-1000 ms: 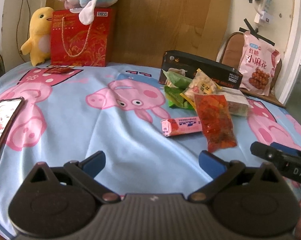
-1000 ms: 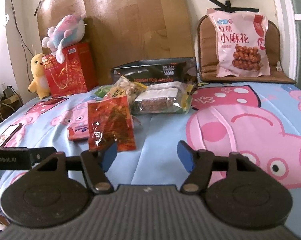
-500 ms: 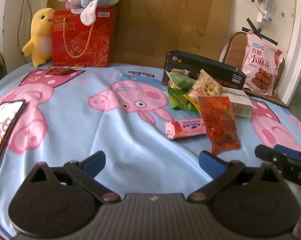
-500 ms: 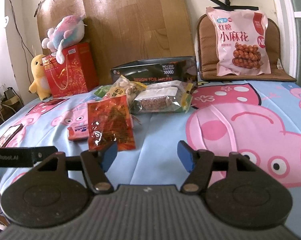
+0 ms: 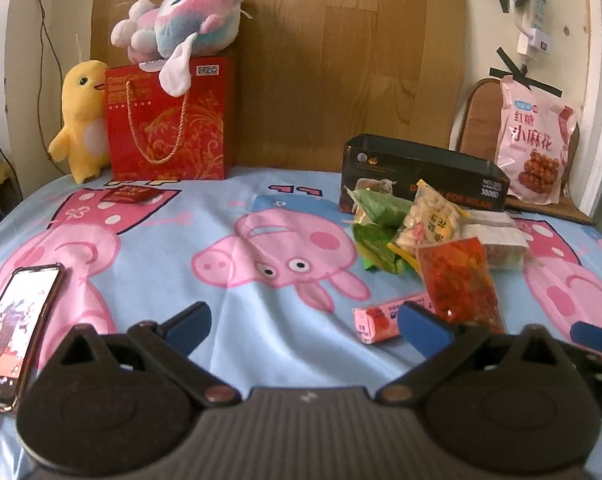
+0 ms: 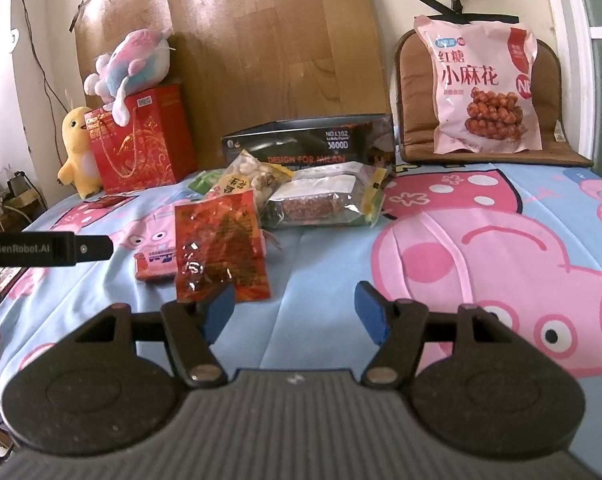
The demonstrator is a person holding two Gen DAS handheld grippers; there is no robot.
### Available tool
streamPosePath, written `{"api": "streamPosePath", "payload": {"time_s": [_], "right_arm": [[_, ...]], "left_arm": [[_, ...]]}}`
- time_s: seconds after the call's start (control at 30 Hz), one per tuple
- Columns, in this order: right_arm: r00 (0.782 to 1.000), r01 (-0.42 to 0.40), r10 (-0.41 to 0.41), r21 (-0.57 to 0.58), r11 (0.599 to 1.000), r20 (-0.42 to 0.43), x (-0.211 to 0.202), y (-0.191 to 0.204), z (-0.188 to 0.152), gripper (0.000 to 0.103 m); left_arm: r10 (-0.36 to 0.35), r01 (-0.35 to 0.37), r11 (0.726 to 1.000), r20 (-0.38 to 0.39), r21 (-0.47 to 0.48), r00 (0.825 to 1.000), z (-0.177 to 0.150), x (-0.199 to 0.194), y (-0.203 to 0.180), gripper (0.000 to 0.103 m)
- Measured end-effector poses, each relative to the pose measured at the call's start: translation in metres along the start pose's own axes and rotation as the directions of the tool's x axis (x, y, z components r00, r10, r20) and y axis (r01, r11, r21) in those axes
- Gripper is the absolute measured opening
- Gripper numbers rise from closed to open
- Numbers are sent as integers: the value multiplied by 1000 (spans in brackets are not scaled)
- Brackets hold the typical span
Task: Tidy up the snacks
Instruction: 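Move the open left tool toward the red-orange snack bag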
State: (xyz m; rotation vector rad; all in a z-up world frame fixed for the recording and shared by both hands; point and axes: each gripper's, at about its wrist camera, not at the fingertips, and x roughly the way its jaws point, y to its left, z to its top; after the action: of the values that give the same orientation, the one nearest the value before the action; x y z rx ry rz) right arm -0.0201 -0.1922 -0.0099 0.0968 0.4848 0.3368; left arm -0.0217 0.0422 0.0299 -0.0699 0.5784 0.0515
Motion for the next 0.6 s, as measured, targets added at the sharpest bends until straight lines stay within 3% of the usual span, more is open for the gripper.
{"api": "streamPosePath", "payload": {"time_s": [0.6], "right_arm": [[996, -18, 18, -3, 1000, 82, 3, -8, 30, 69]], "left_arm": [[-71, 70, 997, -53, -20, 996, 10, 4, 10, 103]]}}
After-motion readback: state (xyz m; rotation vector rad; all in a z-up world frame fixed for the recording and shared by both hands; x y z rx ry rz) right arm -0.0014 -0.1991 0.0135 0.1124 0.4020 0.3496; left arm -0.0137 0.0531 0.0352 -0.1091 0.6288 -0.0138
